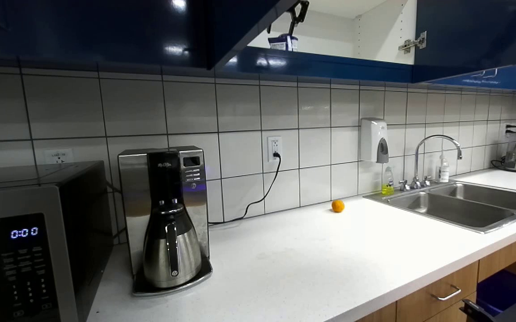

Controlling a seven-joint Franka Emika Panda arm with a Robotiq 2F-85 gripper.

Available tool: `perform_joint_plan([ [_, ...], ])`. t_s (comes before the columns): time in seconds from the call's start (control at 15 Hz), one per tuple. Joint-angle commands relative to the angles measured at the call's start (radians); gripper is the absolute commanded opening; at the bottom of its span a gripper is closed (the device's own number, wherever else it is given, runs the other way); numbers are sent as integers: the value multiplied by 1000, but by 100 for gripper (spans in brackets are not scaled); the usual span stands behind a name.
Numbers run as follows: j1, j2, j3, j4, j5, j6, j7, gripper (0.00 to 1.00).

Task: Move an object and put it on another position

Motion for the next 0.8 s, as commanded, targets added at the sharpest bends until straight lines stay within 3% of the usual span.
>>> perform_joint_plan([
  [0.0, 12, -39, 4, -11, -8, -26, 31, 100],
  [0.4, 18, -131, 0, -83, 5, -12, 49, 100],
  [0.73, 15, -310, -4, -283, 50, 5, 80, 100],
])
